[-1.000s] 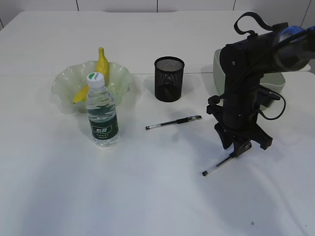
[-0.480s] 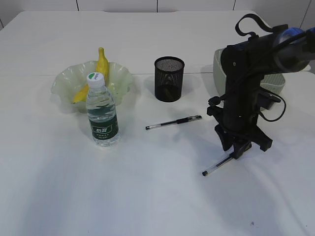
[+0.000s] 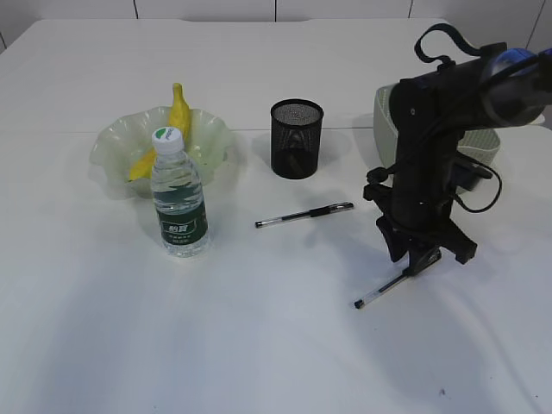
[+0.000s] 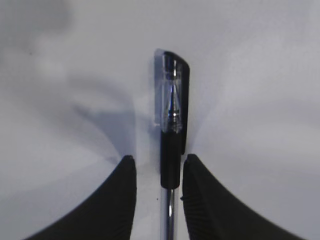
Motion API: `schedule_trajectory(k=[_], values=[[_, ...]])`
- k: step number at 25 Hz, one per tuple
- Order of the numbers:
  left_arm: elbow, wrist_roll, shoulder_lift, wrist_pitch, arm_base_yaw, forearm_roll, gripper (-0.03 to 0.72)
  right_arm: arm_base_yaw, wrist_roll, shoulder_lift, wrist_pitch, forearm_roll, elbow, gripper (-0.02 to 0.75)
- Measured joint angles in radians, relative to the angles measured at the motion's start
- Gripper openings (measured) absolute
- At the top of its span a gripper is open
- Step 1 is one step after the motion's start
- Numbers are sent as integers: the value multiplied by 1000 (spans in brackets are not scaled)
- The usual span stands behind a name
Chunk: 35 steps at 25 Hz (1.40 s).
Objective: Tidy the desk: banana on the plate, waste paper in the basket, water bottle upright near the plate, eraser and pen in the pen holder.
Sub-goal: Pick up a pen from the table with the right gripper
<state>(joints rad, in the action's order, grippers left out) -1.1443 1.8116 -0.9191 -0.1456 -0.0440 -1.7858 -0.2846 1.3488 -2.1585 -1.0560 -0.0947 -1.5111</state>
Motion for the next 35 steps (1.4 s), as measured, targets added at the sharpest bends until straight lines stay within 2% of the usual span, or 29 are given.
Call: schedule_trajectory(k=[24, 26, 31, 35], values=[[0, 0, 0, 0, 0, 0, 573, 0, -22, -21, 30, 13, 0, 239], [0, 0, 0, 0, 0, 0, 572, 0, -22, -21, 35, 13, 0, 218], [0, 0, 0, 0, 0, 0, 564, 0, -28, -21, 40, 13, 0, 76], [0, 0, 0, 0, 0, 0, 556, 0, -54, -21, 41, 13, 0, 55]])
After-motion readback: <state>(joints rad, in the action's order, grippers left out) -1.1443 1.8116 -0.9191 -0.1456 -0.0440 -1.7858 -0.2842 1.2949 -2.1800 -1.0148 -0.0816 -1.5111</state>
